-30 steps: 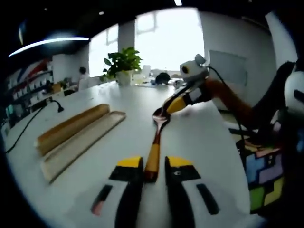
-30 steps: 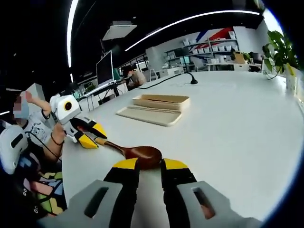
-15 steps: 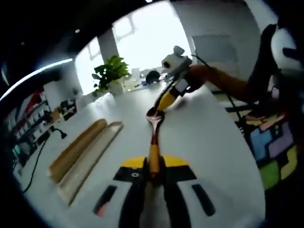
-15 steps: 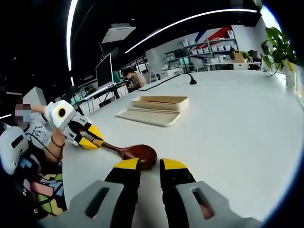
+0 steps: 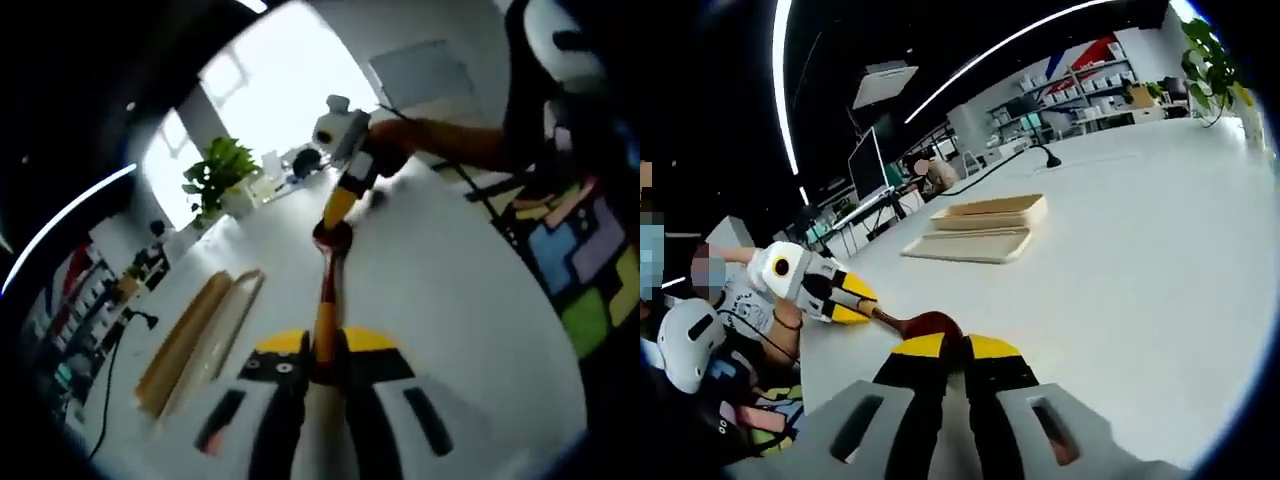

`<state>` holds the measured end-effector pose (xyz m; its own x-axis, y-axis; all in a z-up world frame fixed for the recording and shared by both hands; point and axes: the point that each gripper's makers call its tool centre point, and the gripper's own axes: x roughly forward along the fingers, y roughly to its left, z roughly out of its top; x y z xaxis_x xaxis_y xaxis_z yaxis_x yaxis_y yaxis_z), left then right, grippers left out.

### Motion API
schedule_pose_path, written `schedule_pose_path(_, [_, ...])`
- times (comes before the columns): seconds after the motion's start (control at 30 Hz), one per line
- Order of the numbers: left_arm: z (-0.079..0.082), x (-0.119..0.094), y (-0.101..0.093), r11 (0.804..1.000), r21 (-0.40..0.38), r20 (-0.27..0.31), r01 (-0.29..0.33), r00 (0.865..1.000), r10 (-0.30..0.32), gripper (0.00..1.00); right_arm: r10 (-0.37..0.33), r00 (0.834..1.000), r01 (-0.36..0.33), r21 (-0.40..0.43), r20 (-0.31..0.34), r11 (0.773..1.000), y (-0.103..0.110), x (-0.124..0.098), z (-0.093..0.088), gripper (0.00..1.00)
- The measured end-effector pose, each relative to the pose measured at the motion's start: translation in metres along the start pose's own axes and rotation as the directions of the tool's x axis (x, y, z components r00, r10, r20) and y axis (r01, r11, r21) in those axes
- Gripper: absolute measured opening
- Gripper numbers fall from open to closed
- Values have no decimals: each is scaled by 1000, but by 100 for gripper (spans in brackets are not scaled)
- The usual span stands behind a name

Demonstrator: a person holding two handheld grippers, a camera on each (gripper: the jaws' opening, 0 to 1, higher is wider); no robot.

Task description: Arrange the utensils inside the cutlery case until each visible utensil rests in its matching compartment.

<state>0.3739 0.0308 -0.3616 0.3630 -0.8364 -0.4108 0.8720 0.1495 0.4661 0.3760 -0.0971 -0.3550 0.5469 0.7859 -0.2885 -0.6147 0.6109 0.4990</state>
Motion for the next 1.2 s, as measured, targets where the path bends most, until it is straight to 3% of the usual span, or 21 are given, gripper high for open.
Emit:
schedule_pose_path(0.07, [-3,0,3,1000,0,-9,-12,1000,12,12,39,998,-38,-15,49,999,9,-3,13,2])
schedule_pose_path(0.17, [-3,1,4,1000,-26,-3,-15,1000,15,12,-13,999,17,-87,37,996,9,-5,17,2])
schedule_pose_path(0.3, [-2,4,4,996,-91,11,-2,1000,3,12,-23,998,27,-60,64,998,13,-10,27,2])
schedule_pose_path(0.37, [-2,5,5,992,-123,13,-3,1000,4,12,-29,995,30,-10,96,999,11,-9,33,2])
schedule_pose_path(0.6, [-6,0,7,975,-222,4,0,1000,0,13,-11,995,-3,138,100,990,4,-2,28,2])
schedule_pose_path(0.83, [-1,-4,20,969,-235,13,-70,997,75,15,-5,988,-21,166,156,986,8,1,34,2])
schedule_pose_path(0.9, [5,-8,26,976,-193,37,-96,994,105,15,-1,973,-24,108,230,994,11,1,47,2])
schedule_pose_path(0.97, [5,-11,31,973,-199,29,-119,991,127,15,5,973,-28,95,232,995,18,3,46,2])
schedule_pose_path(1.2, [14,-23,65,931,-301,33,-206,973,227,19,21,966,-36,52,259,998,25,9,72,2])
